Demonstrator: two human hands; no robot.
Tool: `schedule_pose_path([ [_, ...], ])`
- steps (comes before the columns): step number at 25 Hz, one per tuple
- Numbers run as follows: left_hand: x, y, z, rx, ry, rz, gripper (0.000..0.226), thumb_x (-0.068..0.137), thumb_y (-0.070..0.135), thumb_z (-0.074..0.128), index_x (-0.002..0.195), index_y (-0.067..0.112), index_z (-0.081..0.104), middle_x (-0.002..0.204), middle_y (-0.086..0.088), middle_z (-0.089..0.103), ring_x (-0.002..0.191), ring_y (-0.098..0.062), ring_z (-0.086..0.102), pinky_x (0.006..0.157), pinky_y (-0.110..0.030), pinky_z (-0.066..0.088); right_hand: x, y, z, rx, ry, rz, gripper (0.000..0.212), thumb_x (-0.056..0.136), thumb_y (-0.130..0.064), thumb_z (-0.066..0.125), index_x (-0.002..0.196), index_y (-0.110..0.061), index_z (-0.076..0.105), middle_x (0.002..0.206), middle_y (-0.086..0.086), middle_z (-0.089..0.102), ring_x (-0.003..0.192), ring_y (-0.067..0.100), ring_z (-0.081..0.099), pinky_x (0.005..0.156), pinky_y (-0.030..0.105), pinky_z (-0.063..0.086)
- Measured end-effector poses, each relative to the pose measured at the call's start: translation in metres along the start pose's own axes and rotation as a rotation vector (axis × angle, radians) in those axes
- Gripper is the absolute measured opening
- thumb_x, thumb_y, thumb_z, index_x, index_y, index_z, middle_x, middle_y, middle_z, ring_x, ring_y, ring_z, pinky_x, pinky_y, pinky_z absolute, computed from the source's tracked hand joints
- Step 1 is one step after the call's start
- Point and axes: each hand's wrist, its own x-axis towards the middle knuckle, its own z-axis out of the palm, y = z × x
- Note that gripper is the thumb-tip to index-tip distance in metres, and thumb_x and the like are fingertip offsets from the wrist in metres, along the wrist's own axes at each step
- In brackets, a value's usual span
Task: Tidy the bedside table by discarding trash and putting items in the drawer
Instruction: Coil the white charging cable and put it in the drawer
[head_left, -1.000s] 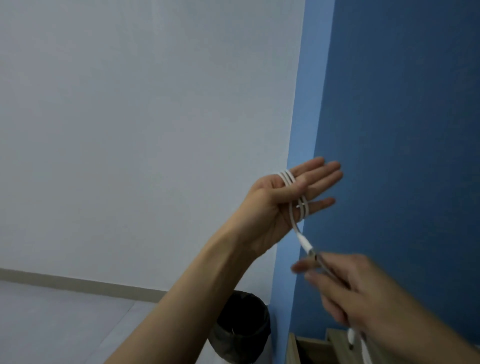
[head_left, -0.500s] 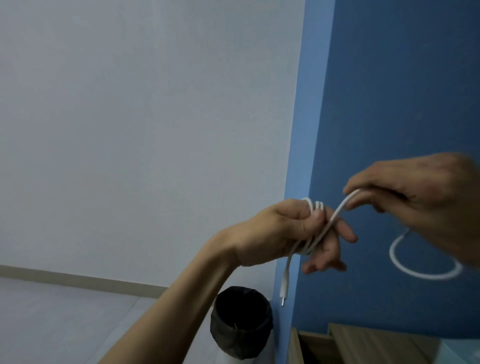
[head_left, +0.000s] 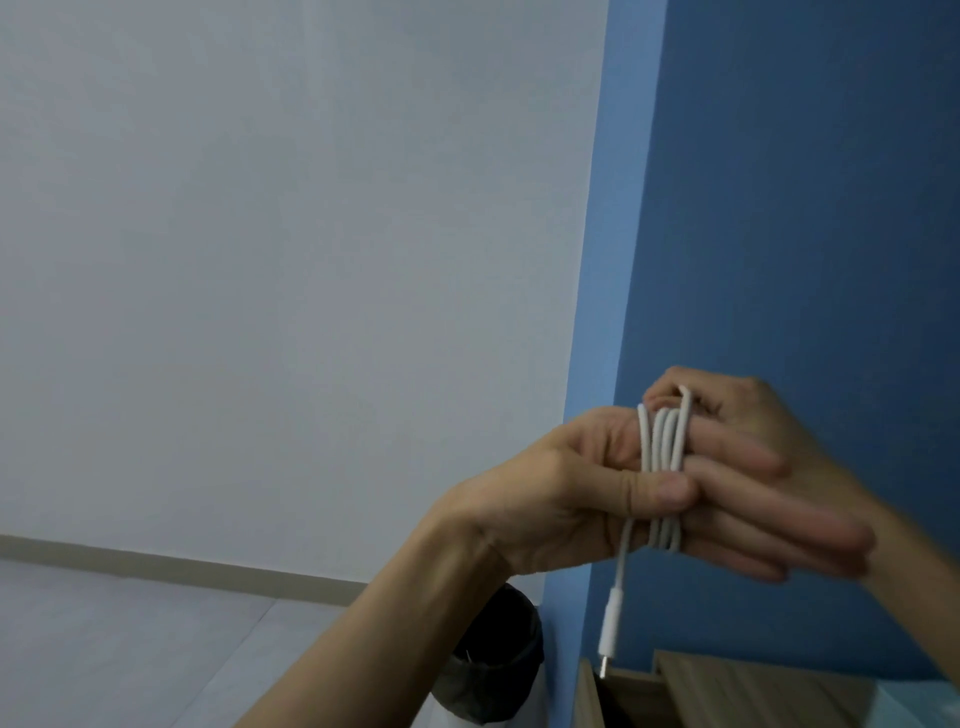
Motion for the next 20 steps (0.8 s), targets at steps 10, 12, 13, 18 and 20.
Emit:
schedule_pose_path([
  [10, -0.005, 0.02, -0.014, 0.279, 0.256, 0.235, 0.056, 0.089, -0.015, 0.024, 0.144, -0.004, 0.02, 0.145, -0.019, 0.032, 0.131, -0.024, 0.038, 0.107, -0.032, 0.039, -0.082, -0.209, -0.043, -0.055, -0.473, 0.032, 0.024, 0.091, -0.025, 0.05, 0.079, -0.041, 0.036, 0.08, -0.012, 0.065, 0.076, 0.001, 0.061, 0.064, 0.011, 0.045],
  [12, -0.006, 0.019, -0.018, 0.219, 0.328, 0.254, 0.056, 0.089, -0.015, 0.026, 0.144, -0.004, 0.022, 0.145, -0.022, 0.034, 0.13, -0.023, 0.04, 0.107, -0.033, 0.038, -0.085, -0.213, -0.029, -0.075, -0.491, -0.02, 0.025, 0.092, -0.024, 0.047, 0.078, -0.04, 0.035, 0.085, -0.009, 0.067, 0.072, 0.0, 0.06, 0.062, 0.006, 0.043],
  [13, -0.006, 0.018, -0.021, 0.196, 0.374, 0.263, 0.055, 0.089, -0.015, 0.026, 0.143, -0.004, 0.023, 0.146, -0.023, 0.035, 0.131, -0.024, 0.041, 0.106, -0.034, 0.038, -0.089, -0.218, -0.029, -0.073, -0.545, -0.03, 0.025, 0.093, -0.023, 0.046, 0.077, -0.039, 0.034, 0.085, -0.008, 0.067, 0.069, -0.001, 0.058, 0.06, 0.005, 0.041],
  [18, -0.014, 0.01, -0.037, 0.289, 0.564, 0.201, 0.049, 0.093, -0.014, 0.028, 0.139, 0.0, 0.034, 0.144, -0.019, 0.044, 0.132, -0.027, 0.045, 0.105, -0.031, 0.041, -0.091, -0.238, -0.051, -0.177, -0.57, -0.041, 0.019, 0.093, -0.04, 0.041, 0.075, -0.037, 0.036, 0.062, -0.026, 0.058, 0.062, -0.004, 0.044, 0.056, 0.006, 0.033],
  [20, -0.018, 0.007, -0.039, 0.498, 0.595, 0.141, 0.046, 0.094, -0.012, 0.032, 0.129, 0.012, 0.047, 0.142, -0.013, 0.048, 0.135, -0.02, 0.042, 0.11, -0.03, 0.038, -0.092, -0.243, -0.06, -0.382, -0.47, -0.136, 0.034, 0.091, -0.05, 0.033, 0.061, -0.035, 0.037, 0.048, -0.022, 0.051, 0.047, -0.003, 0.04, 0.047, 0.007, 0.028],
])
